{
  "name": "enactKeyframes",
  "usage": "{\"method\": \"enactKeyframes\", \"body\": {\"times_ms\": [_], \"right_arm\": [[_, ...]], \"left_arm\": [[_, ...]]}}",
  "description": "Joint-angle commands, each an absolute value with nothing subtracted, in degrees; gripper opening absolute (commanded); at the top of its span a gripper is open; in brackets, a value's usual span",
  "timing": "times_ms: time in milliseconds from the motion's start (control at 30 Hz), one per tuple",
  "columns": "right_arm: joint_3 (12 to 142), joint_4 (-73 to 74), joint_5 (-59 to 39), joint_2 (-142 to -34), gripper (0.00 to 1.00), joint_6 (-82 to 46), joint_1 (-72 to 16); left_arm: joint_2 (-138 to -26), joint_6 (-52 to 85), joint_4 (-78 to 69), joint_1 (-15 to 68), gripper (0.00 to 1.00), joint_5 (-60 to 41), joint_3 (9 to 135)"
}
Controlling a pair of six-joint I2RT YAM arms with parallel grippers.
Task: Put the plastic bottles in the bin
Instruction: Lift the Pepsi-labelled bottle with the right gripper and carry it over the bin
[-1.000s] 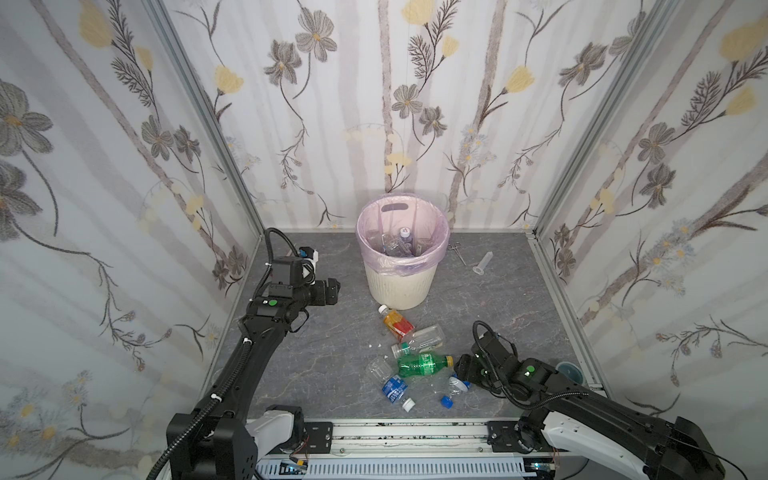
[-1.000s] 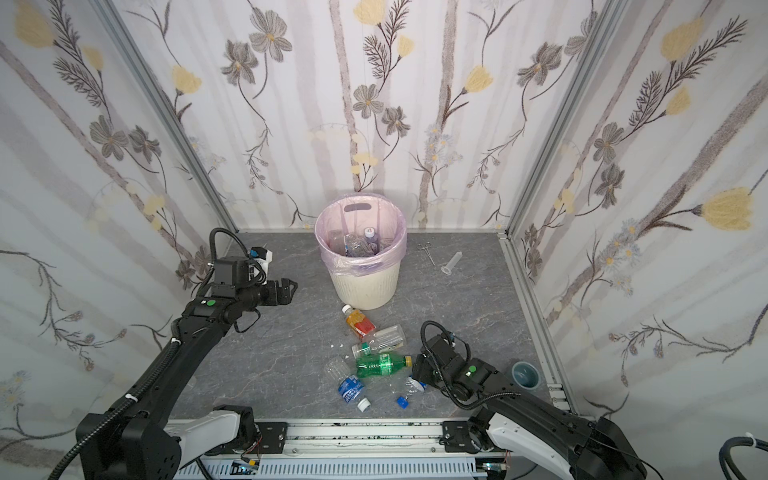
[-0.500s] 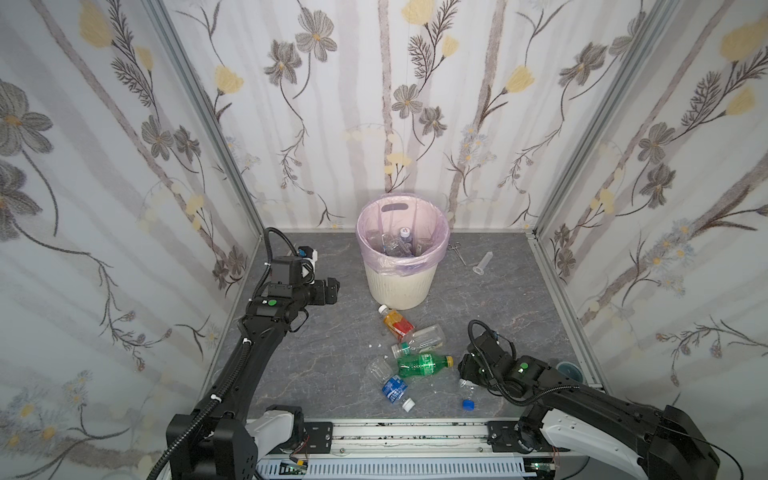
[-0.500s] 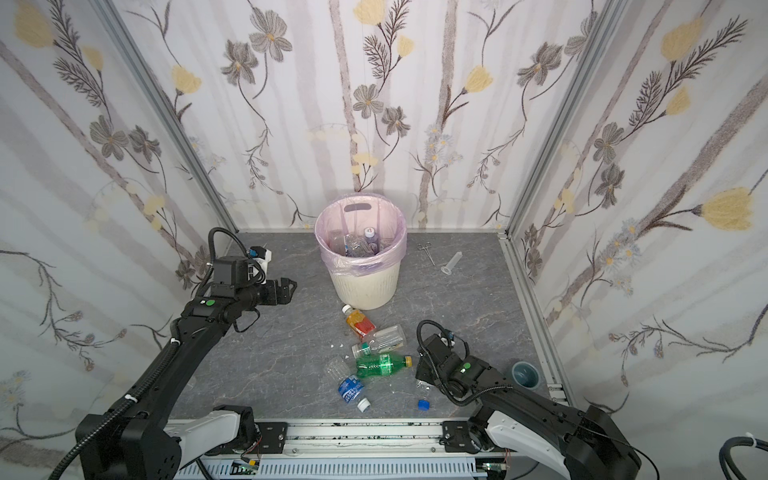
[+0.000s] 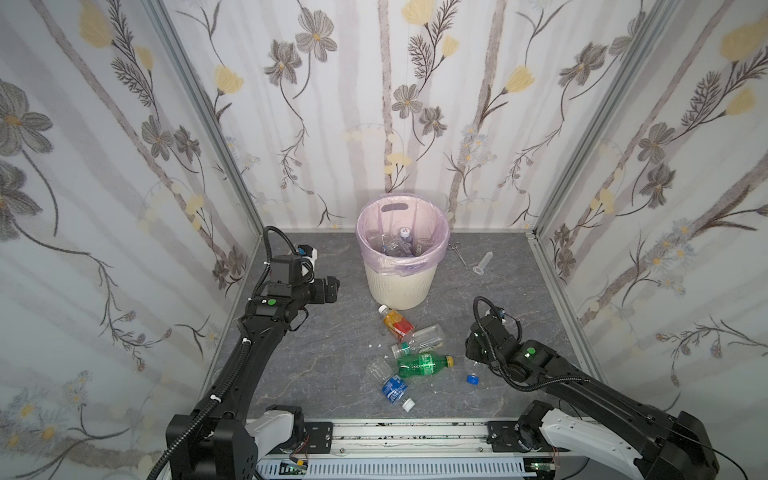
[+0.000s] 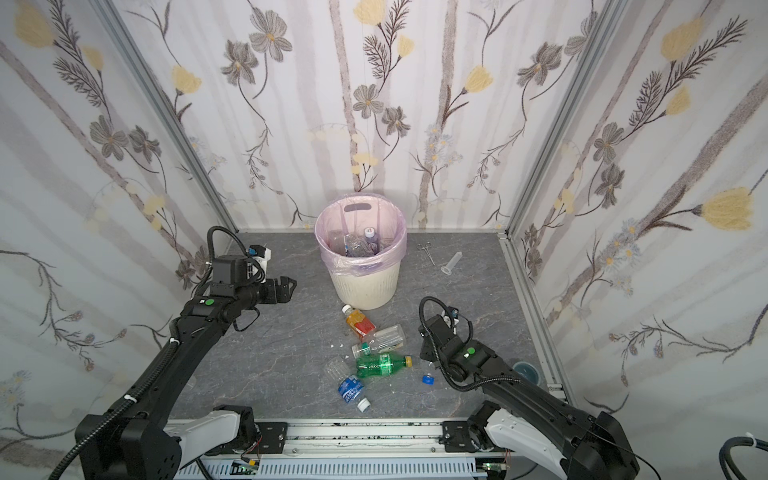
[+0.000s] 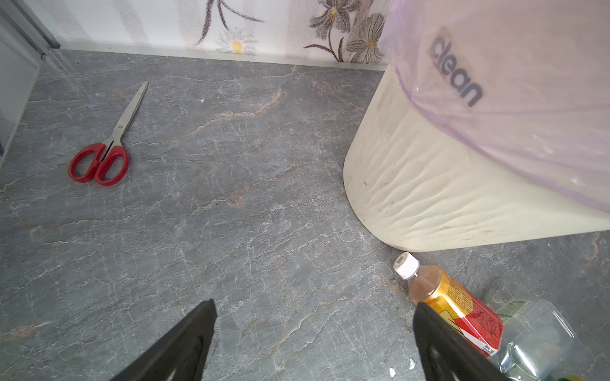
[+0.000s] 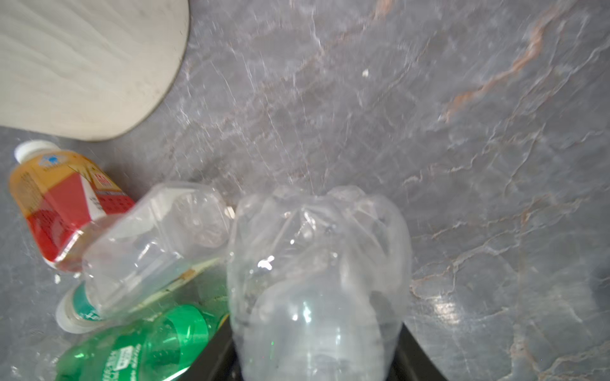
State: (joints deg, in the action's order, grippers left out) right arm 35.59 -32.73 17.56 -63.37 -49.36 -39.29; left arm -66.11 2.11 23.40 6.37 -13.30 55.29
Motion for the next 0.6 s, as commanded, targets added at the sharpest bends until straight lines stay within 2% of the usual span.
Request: {"method": "enactKeyframes", "body": {"times_ms": [0, 233, 333, 567], "right_arm": [[39.29, -32.35, 19.13, -62.84, 0.52, -42.36, -35.41], [50.65, -27.56, 12.3, -62.59, 0.51, -28.3, -28.3], [57.33, -26.22, 6.9, -65.98, 0.51, -22.36, -26.69], [76.34, -23.41, 2.5, -77.16, 0.51, -13.89, -26.26]], "left_arm": [[-66.51, 2.35, 21.71, 6.16, 0.96, -13.81, 56.16], [-67.24, 2.81, 21.19, 6.18, 0.96, -13.97, 55.93], [-67.32, 2.86, 20.82, 6.06, 0.96, -14.05, 55.59], [-66.21, 2.99, 20.74, 6.06, 0.96, -15.27, 54.82]]}}
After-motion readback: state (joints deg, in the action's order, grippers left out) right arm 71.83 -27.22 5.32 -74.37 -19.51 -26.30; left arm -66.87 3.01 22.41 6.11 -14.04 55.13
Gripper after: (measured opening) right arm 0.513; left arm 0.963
